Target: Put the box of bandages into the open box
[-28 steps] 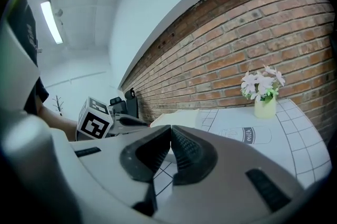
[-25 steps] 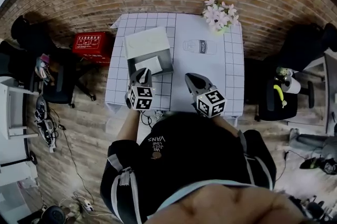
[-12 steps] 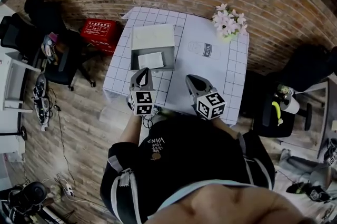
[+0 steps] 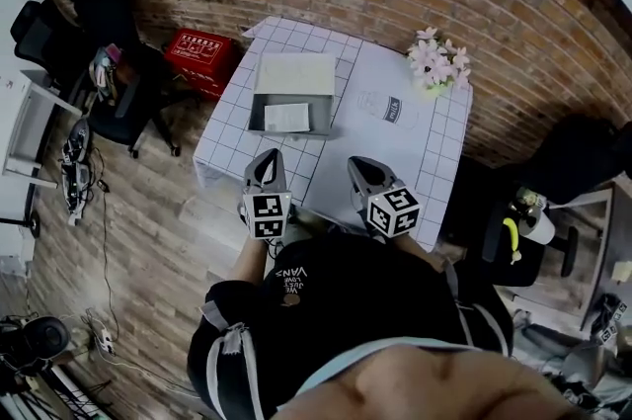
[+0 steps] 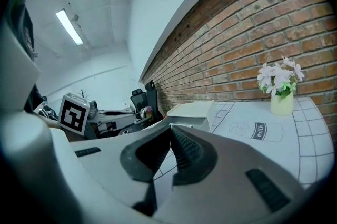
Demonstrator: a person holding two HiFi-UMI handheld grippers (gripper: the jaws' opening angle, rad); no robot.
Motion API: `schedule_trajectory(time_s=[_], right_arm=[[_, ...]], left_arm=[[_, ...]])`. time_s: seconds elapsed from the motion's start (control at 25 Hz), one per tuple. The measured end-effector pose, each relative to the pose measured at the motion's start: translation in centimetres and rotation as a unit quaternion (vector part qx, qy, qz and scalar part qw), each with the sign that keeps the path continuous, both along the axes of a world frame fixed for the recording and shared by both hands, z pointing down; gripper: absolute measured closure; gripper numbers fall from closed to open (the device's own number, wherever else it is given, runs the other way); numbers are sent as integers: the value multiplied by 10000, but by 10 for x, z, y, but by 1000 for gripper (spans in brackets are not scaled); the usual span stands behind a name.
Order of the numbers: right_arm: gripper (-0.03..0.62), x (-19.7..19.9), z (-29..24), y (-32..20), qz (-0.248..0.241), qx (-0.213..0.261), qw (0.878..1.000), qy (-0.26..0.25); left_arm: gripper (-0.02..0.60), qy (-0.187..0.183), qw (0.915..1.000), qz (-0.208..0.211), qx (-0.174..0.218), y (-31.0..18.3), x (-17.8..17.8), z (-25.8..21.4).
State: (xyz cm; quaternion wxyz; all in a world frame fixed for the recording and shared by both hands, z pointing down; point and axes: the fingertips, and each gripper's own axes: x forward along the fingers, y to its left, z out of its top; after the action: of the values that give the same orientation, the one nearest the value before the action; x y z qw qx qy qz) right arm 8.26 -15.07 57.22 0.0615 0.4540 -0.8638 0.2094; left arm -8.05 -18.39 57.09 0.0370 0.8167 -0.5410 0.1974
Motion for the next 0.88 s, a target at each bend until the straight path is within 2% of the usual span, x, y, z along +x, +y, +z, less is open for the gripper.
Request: schedule_trajectory(time_s=[0.44, 0.88], right_arm=[[591, -15, 11, 6, -310, -147, 9994, 55], [591, -52, 1, 8, -289, -207, 9993, 129]], left_arm=[[571, 174, 9998, -112, 60, 33, -8, -8], [571, 327, 9993, -151, 36, 46, -44, -26]])
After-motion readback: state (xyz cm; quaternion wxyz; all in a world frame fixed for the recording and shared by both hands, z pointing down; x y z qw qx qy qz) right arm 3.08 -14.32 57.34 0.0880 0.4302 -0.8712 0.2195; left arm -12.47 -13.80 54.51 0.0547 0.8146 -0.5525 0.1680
